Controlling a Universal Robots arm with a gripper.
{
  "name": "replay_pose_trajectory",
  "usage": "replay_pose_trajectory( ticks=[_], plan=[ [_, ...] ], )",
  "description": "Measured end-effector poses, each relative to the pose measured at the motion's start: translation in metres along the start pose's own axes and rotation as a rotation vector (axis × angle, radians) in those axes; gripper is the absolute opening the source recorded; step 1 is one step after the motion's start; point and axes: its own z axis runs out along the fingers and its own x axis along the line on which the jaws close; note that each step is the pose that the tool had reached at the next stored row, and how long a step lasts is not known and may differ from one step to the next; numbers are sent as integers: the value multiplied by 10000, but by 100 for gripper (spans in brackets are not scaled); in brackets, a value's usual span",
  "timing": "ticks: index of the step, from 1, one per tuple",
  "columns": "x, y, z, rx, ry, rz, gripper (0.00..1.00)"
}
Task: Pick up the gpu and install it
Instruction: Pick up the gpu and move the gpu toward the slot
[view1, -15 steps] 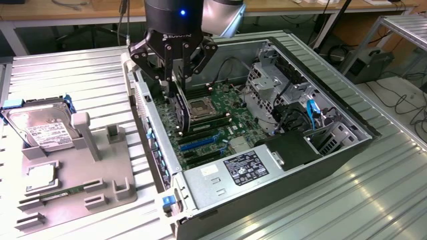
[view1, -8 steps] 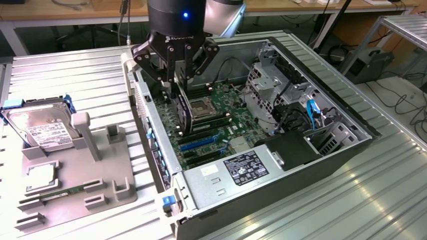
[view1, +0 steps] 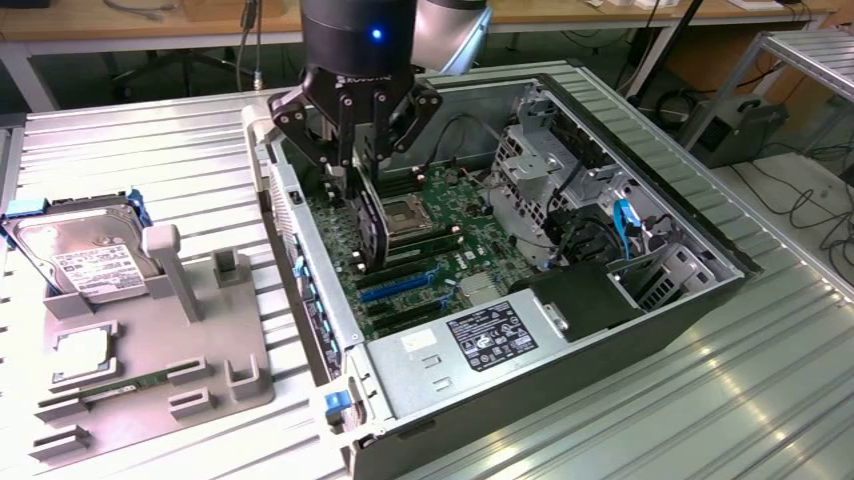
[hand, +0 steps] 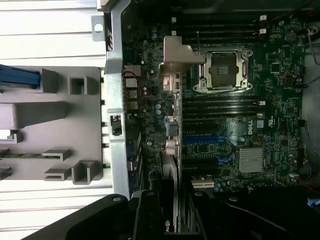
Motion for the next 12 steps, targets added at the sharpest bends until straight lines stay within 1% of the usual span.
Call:
replay_pose_trajectory(
  ticks=[12],
  plan=[
    [-73,6,45,48,-4,-32,26]
  ],
)
